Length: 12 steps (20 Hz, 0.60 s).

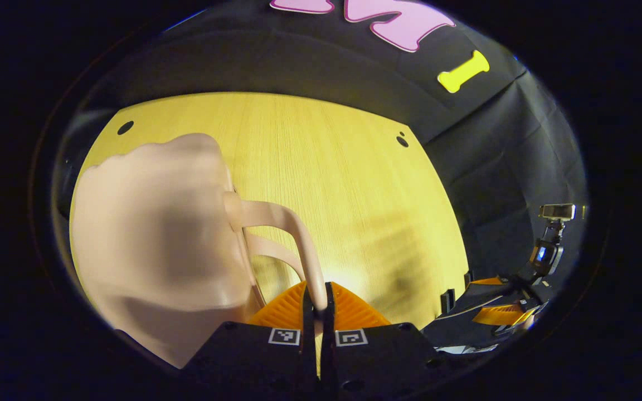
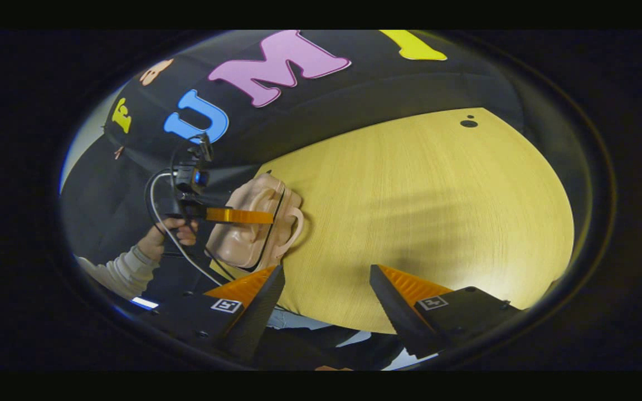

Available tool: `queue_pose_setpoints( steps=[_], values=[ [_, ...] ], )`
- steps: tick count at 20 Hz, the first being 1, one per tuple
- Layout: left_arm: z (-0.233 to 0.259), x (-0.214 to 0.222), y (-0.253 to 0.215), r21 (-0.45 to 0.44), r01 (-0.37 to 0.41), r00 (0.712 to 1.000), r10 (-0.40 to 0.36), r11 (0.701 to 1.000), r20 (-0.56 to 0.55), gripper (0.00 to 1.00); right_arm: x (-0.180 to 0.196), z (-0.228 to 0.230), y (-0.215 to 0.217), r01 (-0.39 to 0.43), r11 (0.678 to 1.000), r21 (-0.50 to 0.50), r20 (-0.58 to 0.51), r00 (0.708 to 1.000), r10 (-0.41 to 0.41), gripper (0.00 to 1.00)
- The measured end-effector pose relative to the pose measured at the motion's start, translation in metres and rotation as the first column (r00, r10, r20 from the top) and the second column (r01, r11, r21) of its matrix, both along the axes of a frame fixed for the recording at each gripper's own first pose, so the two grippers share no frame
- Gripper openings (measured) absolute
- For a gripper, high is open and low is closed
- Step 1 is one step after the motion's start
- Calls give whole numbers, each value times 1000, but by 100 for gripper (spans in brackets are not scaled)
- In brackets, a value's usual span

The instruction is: First open the suitcase, pack the skin care products into it, and then close the suitcase.

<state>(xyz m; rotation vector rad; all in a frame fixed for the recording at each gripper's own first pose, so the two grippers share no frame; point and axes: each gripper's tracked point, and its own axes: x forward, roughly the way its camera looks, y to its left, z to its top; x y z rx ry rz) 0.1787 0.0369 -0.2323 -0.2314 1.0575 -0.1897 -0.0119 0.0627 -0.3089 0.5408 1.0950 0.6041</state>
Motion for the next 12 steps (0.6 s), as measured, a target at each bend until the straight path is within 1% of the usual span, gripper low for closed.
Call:
queue_pose_setpoints(
  steps=[2, 4, 6, 7, 9, 10, 11, 12],
  values=[
    [-5, -8, -5, 47, 47, 999, -47, 998, -4, 10, 0, -3, -5, 29, 1000, -10, -7, 1000, -29, 98],
    [-13, -9, -10, 99, 79, 997, -78, 992, -18, 10, -2, -3, -10, 54, 999, -8, -14, 998, -54, 98],
    [-16, -8, -15, 114, 79, 997, -78, 990, -19, 12, -3, -3, -14, 68, 998, -18, -7, 998, -68, 98],
    [-14, -9, -14, 103, 75, 997, -73, 992, -22, 13, -2, -2, -15, 70, 997, -24, -1, 998, -70, 98],
    [-11, -10, -15, 89, 83, 997, -83, 993, -5, 25, -2, 0, -14, 70, 997, -29, 4, 998, -70, 98],
    [-5, -10, -20, 67, 84, 996, -85, 994, 13, 35, -1, 1, -13, 70, 997, -28, 6, 998, -70, 98],
    [6, -14, -23, 45, 76, 996, -78, 996, 43, 47, -1, 2, -12, 72, 997, -28, 10, 997, -72, 98],
    [16, -15, -25, 37, 66, 994, -69, 997, 79, 70, 0, 7, -10, 76, 997, -29, 15, 997, -76, 98]
  ],
)
